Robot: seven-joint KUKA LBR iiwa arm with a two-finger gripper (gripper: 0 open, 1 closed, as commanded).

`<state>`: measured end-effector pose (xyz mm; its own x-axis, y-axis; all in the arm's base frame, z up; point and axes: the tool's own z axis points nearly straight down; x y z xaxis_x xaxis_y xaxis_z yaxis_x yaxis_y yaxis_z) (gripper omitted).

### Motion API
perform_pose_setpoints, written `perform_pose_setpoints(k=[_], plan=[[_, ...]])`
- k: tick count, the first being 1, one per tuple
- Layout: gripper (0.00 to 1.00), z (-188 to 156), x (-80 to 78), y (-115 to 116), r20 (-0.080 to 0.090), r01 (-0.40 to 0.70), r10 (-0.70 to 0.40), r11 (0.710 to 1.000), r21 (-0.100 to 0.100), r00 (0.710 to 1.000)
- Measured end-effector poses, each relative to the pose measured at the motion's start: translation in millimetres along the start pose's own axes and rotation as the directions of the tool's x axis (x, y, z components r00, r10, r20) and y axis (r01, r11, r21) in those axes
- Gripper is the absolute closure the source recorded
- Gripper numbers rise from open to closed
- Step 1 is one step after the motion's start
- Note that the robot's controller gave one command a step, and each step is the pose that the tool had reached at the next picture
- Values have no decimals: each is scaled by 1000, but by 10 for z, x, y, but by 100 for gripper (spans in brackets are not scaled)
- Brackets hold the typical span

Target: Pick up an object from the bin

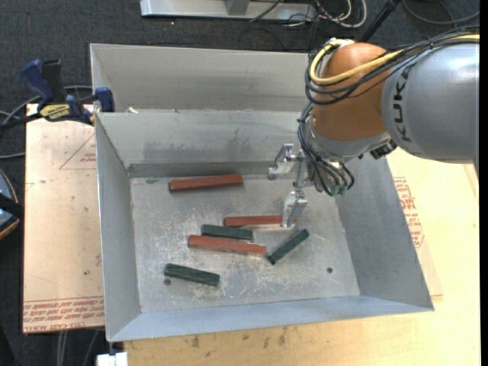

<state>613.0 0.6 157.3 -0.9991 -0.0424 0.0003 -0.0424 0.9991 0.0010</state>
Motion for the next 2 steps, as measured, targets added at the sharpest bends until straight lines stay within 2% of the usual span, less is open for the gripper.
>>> perform_pose_setpoints(k=[1, 2], plan=[[0, -616, -86, -77, 12, 2, -2, 1000, 1, 1000], [0, -30, -9, -94, 8, 49, -49, 999, 1, 999]])
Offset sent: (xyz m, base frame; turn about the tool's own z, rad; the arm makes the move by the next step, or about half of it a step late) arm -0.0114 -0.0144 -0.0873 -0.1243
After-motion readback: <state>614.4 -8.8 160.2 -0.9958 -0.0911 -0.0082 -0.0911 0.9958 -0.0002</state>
